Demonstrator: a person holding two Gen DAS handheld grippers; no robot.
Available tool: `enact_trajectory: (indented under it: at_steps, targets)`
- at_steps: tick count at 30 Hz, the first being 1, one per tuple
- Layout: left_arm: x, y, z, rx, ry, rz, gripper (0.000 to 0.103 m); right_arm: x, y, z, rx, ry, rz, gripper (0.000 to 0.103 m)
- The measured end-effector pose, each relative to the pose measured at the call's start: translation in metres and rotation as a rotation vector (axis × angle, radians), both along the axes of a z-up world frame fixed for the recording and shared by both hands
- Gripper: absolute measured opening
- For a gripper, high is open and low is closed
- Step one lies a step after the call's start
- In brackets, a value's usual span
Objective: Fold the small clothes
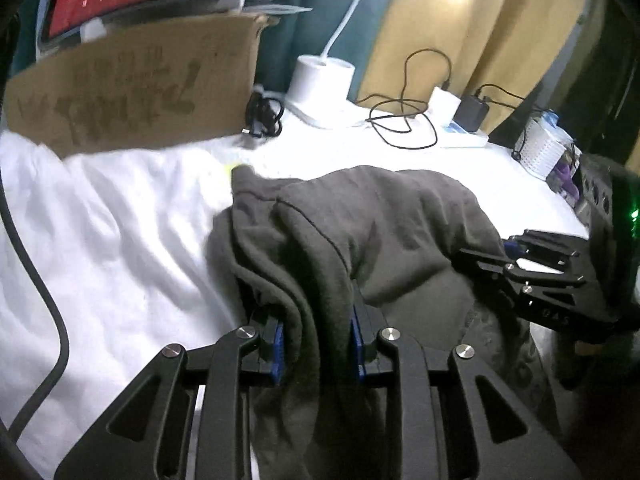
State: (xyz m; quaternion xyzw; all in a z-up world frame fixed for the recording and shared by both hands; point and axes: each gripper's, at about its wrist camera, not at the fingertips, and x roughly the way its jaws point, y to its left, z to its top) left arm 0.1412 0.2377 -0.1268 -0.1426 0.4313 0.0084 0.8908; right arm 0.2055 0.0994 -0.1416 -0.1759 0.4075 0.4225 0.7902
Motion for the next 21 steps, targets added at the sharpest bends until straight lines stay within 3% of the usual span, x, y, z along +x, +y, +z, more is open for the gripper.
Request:
enact_trajectory:
  at_steps: [4,6,7,8,14,15,17,19,21]
  targets:
    - [0.005,0.002,0.004,0.000,0.023,-0.003,0.028,0.011,0.003,-0.007,-0.019,0.052,0.032,0.040]
    - [0.009,0.003,0.008,0.003,0.016,-0.004,0.030,0.017,0.002,-0.007,0.000,0.106,0.036,0.064]
    - [0.012,0.005,0.009,0.001,0.016,-0.002,0.030,0.021,0.000,-0.008,0.026,0.141,0.028,0.083]
    - [0.014,0.006,0.009,-0.001,0.019,0.000,0.031,0.026,-0.001,-0.009,0.048,0.174,0.021,0.086]
    - [0.023,0.010,0.006,0.042,0.039,0.020,0.031,0.063,-0.003,-0.009,0.235,0.338,-0.001,0.085]
    - [0.024,0.010,0.006,0.051,0.043,0.025,0.031,0.068,-0.002,-0.007,0.270,0.338,0.003,0.082]
    - [0.025,0.010,0.005,0.080,0.046,0.032,0.031,0.078,0.002,-0.008,0.269,0.320,0.012,0.053]
    - [0.025,0.009,0.003,0.147,0.053,0.045,0.034,0.084,0.007,-0.012,0.235,0.302,0.009,0.047]
    - [0.027,0.008,-0.001,0.188,0.054,0.038,0.035,0.087,0.011,-0.016,0.168,0.239,-0.001,0.046]
